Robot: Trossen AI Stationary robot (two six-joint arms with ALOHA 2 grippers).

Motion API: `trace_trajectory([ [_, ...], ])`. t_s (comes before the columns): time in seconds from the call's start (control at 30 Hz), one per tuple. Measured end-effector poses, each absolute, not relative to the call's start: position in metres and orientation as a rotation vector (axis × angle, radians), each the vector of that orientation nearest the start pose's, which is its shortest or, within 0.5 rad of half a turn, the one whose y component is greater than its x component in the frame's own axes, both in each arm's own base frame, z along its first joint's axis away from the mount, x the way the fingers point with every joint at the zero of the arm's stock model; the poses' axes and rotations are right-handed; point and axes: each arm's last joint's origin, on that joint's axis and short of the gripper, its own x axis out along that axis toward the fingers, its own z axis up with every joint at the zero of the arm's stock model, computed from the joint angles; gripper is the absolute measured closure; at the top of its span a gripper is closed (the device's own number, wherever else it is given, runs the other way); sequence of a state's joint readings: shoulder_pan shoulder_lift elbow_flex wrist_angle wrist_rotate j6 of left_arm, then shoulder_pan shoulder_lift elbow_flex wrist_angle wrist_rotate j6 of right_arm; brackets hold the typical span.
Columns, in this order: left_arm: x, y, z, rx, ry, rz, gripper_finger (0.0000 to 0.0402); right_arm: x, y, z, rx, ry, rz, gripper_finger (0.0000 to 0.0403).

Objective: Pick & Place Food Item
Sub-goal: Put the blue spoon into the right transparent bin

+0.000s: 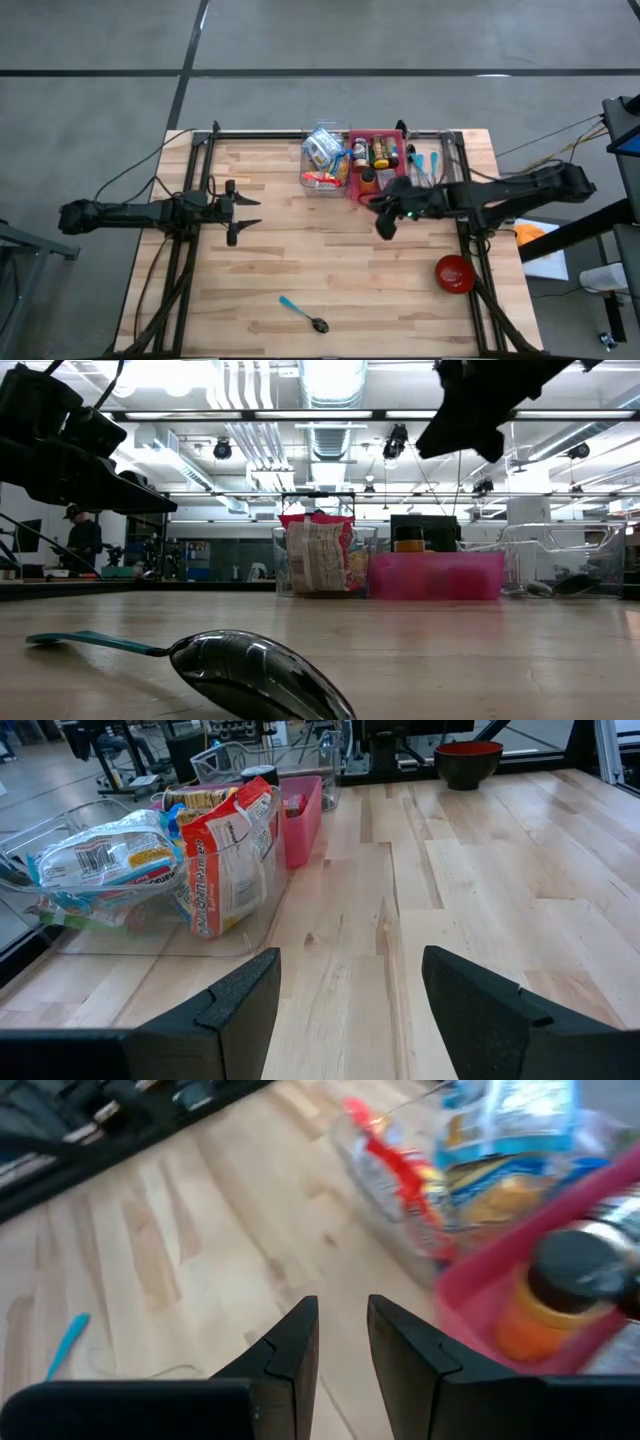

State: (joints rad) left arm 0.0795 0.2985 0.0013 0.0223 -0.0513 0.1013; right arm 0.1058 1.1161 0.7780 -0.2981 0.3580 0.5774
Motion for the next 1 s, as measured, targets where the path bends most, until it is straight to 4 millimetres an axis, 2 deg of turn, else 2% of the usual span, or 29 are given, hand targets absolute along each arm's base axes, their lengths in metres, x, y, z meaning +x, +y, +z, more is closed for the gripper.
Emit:
trace_trajectory([
  [0.2, 0.112, 0.01, 0.141, 0.097, 0.281, 0.116, 0.0158, 0.258, 0.026, 0.235, 0.385, 0.564, -0.387, 0.0314],
  [0.47, 0.112, 0.01, 0.141, 0.097, 0.281, 0.116, 0.0158, 0.289, 0.039, 0.211, 0.417, 0.528, -0.294, 0.0314],
  [0.63, 0.112, 0.01, 0.141, 0.097, 0.281, 0.116, 0.0158, 0.305, 0.049, 0.198, 0.466, 0.514, -0.158, 0.0314],
  [0.83, 0.112, 0.01, 0.141, 0.098, 0.281, 0.116, 0.0158, 0.318, 0.075, 0.177, 0.57, 0.529, 0.0, 0.0314],
  [1.0, 0.112, 0.01, 0.141, 0.1, 0.282, 0.115, 0.0158, 0.326, 0.099, 0.161, 0.599, 0.568, 0.059, 0.0314],
])
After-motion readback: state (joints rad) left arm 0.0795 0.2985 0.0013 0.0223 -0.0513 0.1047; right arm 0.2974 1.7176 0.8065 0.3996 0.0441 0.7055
